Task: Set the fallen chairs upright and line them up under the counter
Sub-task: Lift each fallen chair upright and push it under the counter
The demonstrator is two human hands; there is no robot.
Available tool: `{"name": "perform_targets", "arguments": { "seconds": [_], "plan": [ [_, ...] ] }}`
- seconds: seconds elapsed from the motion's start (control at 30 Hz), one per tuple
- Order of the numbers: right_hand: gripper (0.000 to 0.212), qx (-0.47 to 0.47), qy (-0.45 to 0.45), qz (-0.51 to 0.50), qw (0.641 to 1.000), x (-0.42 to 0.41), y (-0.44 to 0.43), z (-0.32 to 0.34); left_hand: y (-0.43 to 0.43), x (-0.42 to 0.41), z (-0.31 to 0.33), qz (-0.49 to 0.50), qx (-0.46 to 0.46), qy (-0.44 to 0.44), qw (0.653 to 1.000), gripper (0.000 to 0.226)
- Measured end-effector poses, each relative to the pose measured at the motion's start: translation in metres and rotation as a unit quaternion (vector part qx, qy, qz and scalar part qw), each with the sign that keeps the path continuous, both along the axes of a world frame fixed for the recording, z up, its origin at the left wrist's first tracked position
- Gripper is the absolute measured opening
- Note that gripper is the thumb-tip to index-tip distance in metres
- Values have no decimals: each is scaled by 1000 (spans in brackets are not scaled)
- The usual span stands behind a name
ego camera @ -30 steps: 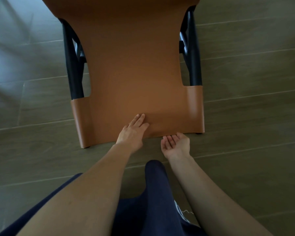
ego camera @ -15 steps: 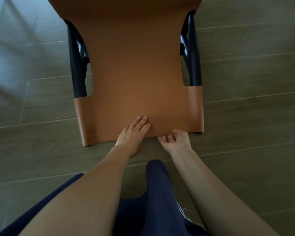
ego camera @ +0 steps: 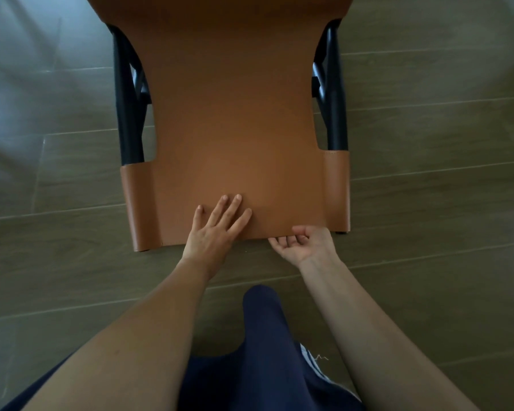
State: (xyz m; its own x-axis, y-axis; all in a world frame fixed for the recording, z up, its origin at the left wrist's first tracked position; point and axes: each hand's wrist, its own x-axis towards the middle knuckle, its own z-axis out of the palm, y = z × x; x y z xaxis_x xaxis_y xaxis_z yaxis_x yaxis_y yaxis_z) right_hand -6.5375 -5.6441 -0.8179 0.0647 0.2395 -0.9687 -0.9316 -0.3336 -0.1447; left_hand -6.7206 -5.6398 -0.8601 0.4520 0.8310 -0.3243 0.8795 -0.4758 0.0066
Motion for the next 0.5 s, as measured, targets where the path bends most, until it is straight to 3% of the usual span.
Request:
{"name": "perform_targets", "arguments": {
  "seconds": [0.33,0.5],
  "plan": [
    [13,-19,10,7,1000,-13,-9,99,-33,-6,77,71,70,-67,993,95],
    [13,-46,14,3,999,-17,-22,166,-48,-18,145,65,36,-81,994,100]
  ]
}}
